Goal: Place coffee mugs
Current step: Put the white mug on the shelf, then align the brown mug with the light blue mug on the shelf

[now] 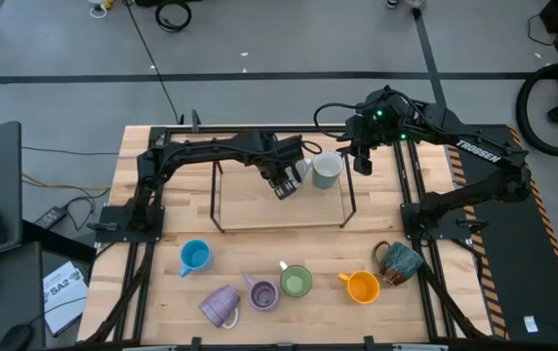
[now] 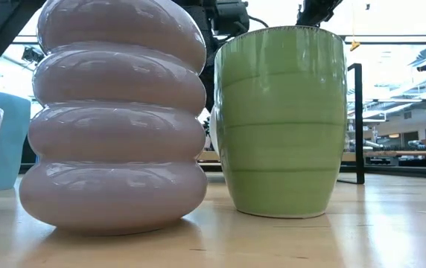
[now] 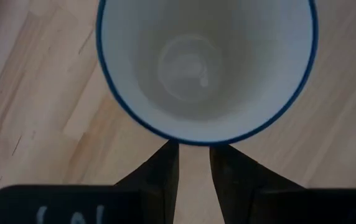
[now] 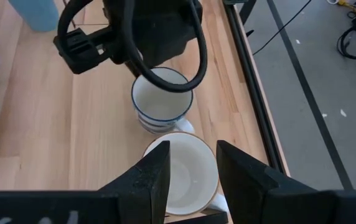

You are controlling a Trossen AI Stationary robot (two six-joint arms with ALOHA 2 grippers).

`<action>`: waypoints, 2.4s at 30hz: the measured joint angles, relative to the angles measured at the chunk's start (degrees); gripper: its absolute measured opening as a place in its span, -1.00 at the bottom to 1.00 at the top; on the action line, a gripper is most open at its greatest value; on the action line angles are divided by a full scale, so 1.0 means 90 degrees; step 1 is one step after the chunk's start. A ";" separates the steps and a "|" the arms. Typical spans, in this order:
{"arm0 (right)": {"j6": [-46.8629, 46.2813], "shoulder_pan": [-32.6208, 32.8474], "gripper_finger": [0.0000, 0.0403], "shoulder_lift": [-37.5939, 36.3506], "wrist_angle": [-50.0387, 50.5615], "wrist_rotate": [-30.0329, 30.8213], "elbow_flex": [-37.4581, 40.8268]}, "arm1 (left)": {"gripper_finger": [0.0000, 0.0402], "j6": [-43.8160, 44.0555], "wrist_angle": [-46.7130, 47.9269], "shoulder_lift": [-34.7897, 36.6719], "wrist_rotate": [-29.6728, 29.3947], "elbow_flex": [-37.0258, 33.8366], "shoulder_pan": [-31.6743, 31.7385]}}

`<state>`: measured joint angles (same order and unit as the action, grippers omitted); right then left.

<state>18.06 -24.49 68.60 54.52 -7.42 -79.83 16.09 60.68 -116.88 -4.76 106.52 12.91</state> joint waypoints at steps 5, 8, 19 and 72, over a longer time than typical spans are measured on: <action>-0.0009 0.0012 -0.33 0.0000 0.0005 -0.0016 0.0000 | -0.52 0.0137 -0.0172 0.0000 0.0008 0.0000 0.0000; -0.0011 0.0011 -0.33 0.0000 0.0003 -0.0017 0.0000 | -0.52 0.0135 -0.0278 0.0000 0.0012 0.0000 0.0000; -0.0137 0.0131 -0.33 -0.0017 0.0631 -0.0019 0.0000 | -0.52 0.0070 -0.0003 0.0264 -0.0016 -0.0002 -0.0058; -0.8257 0.4347 -0.33 -0.2628 0.3082 -0.1141 0.3702 | -0.52 0.0644 -0.0066 0.0864 -0.0422 -0.0005 -0.3174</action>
<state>-56.26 14.63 44.95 82.26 -17.69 -46.51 21.89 60.09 -109.11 -8.56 106.48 -15.66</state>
